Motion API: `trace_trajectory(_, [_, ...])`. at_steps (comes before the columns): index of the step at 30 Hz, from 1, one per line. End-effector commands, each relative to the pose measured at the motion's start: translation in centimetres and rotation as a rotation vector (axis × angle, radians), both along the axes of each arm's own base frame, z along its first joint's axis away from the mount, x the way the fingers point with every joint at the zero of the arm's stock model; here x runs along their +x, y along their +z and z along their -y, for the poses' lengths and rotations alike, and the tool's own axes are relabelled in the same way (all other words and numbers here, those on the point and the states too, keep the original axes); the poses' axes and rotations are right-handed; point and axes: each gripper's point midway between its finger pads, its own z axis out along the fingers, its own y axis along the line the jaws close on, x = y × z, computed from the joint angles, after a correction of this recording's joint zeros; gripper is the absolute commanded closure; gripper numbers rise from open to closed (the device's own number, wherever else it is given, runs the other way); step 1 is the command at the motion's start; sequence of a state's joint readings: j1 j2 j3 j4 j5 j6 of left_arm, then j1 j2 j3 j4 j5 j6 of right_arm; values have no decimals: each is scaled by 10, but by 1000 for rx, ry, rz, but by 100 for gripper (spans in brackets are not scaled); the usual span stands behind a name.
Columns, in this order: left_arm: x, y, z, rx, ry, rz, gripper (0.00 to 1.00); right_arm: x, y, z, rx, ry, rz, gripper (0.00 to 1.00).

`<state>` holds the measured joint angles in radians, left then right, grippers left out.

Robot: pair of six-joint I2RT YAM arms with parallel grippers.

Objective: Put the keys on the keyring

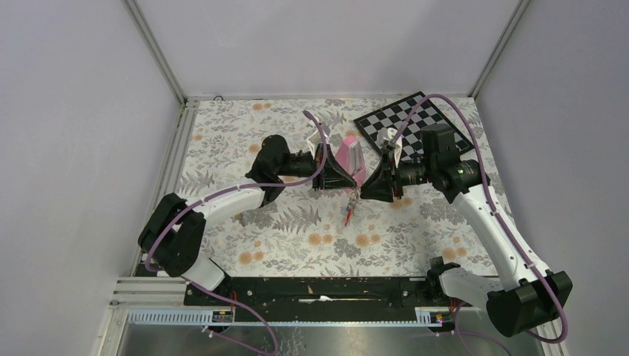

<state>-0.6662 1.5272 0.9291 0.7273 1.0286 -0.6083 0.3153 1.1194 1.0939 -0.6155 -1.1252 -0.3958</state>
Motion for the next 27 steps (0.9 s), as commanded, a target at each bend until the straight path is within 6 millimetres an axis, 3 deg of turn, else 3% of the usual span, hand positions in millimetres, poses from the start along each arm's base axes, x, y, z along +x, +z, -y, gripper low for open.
trace_trajectory(1, [-16,21,-8,-106,-68,96,100,9,29,5,-11,-42,126,64])
trace_trajectory(10, [-28,25,-15,-147,-99,108,100,8,45,10,-16,-48,187,65])
trace_trajectory(18, [-30,25,-16,-160,-103,107,100,10,26,8,-10,-49,138,68])
trace_trajectory(27, [-27,26,-14,-163,-91,95,100,13,24,-3,39,-12,76,68])
